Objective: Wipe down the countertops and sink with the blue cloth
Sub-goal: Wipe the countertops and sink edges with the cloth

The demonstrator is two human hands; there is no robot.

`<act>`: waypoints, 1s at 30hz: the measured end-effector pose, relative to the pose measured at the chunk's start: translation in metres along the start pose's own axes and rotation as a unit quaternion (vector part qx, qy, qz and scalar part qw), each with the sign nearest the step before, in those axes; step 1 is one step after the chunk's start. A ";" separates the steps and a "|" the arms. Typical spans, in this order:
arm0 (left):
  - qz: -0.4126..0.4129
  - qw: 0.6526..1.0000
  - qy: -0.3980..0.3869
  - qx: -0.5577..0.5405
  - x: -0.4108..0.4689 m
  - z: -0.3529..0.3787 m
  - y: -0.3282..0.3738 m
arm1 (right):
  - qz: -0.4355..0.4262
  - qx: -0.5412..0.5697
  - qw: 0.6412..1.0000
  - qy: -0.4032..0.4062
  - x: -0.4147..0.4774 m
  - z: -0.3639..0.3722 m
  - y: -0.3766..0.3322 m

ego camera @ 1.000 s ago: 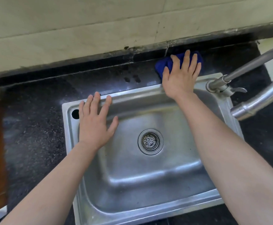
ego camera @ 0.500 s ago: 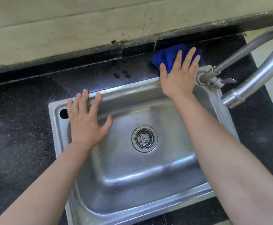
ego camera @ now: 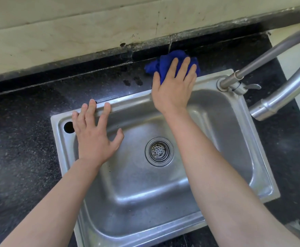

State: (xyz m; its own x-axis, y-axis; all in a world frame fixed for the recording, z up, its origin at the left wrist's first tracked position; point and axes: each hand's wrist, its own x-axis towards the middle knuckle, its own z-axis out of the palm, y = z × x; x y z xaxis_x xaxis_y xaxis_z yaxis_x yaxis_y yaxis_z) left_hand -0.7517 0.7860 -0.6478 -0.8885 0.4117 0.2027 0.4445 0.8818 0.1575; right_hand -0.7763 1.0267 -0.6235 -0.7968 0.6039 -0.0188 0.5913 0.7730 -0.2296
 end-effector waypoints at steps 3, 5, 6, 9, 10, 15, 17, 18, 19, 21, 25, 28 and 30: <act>0.006 1.000 -0.007 0.005 0.000 -0.003 -0.002 | 0.025 -0.024 0.999 -0.020 0.022 -0.009 0.013; 0.009 1.000 -0.009 0.005 0.000 -0.003 -0.003 | 0.095 -0.041 0.994 -0.024 0.053 -0.021 0.036; 0.008 1.000 -0.009 0.006 0.000 -0.003 -0.003 | 0.135 -0.039 0.990 -0.029 0.070 -0.027 0.049; 0.005 1.000 -0.007 0.006 0.000 -0.001 -0.003 | 0.225 -0.028 0.972 -0.056 0.111 -0.041 0.075; 0.005 1.000 -0.006 0.004 0.000 0.000 -0.003 | 0.242 -0.021 0.968 -0.064 0.119 -0.044 0.079; 0.010 1.000 -0.010 0.001 -0.001 0.000 -0.005 | 0.240 0.006 0.969 -0.050 0.109 -0.040 0.073; 0.008 1.000 -0.010 0.002 -0.001 0.001 -0.004 | 0.185 0.003 0.982 -0.031 0.081 -0.029 0.053; 0.008 1.000 -0.011 0.002 -0.001 0.000 -0.003 | 0.145 0.003 0.989 -0.013 0.062 -0.022 0.038; 0.008 1.000 -0.013 0.003 0.000 0.000 -0.003 | 0.098 0.005 0.995 0.008 0.041 -0.014 0.021; 0.008 1.000 -0.014 0.007 0.000 0.000 -0.003 | -0.003 0.009 0.999 0.035 0.002 -0.001 -0.015; 0.003 1.000 -0.018 0.007 0.000 -0.003 -0.004 | -0.157 -0.026 0.987 -0.008 -0.016 -0.001 -0.024; 0.000 0.999 -0.038 0.001 0.000 -0.006 -0.003 | -0.134 -0.050 0.989 0.035 0.015 -0.009 0.024; 0.006 0.998 -0.055 0.002 -0.001 -0.012 -0.006 | -0.047 -0.053 0.996 0.050 0.034 -0.017 0.057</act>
State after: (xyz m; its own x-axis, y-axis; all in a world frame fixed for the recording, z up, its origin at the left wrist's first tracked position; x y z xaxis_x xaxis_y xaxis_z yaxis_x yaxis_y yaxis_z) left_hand -0.7525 0.7772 -0.6373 -0.8908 0.4439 0.0974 0.4540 0.8781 0.1510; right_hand -0.7678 1.0947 -0.6205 -0.8358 0.5405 0.0964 0.5290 0.8398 -0.1225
